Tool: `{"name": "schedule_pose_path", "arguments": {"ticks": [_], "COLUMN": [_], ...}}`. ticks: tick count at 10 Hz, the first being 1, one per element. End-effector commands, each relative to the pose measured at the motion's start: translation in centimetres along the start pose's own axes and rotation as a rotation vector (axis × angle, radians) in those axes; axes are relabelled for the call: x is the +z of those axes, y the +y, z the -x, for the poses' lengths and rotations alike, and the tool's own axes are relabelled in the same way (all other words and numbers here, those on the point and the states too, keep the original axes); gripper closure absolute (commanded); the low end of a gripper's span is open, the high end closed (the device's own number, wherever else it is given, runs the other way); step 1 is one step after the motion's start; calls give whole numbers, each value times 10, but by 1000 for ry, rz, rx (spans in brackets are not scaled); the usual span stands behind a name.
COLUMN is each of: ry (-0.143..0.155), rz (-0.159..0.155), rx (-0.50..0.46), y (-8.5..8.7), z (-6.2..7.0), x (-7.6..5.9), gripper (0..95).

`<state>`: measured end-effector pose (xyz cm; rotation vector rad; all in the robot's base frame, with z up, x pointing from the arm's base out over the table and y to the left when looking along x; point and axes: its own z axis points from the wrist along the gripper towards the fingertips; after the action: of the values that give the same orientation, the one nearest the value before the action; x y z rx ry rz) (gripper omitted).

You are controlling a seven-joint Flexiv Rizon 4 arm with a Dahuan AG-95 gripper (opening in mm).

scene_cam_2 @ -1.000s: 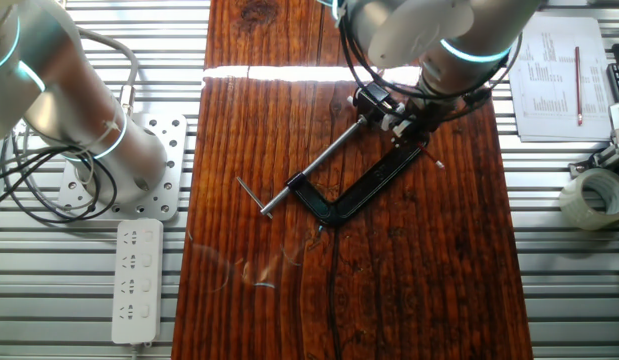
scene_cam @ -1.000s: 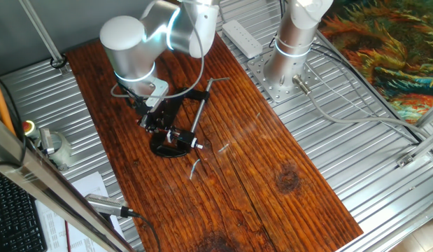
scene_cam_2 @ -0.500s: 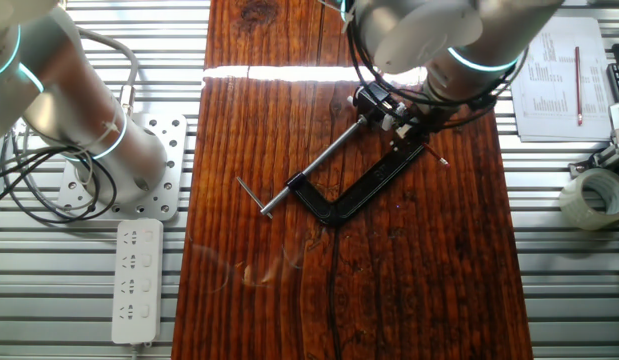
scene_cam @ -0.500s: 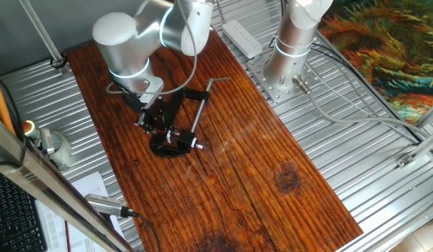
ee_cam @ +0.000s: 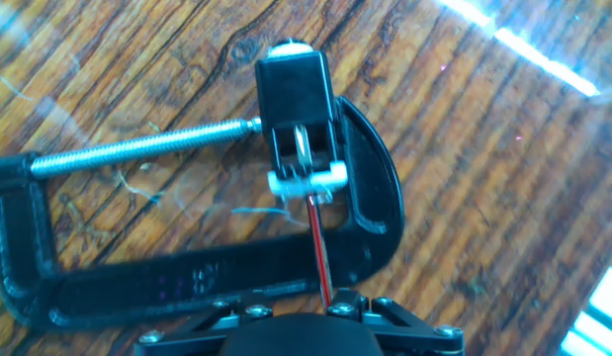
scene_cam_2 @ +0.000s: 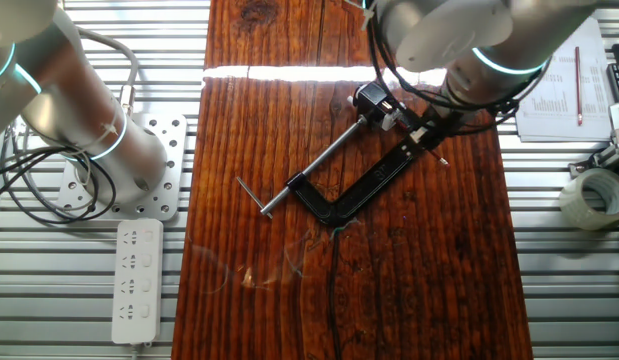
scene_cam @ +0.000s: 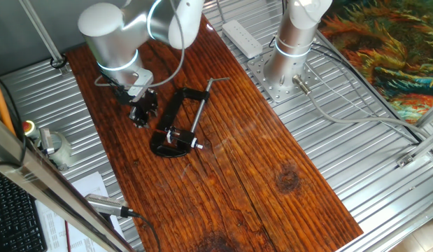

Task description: Insert the pencil into the pencil sharpener

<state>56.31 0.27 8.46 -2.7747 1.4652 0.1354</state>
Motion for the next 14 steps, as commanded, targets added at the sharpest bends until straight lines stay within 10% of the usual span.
{"name": "schedule_pose_path", "arguments": {"ticks": [1,2,3,14], "ry": [13,11,16,67], "rz": [4,8,12,-18], "rx": [8,25,31,8], "y": [2,2,2,11], "z": [-3,-4,-3,26], "x": [-3,-3,-5,-31], "gripper": [570,570,950,950]}}
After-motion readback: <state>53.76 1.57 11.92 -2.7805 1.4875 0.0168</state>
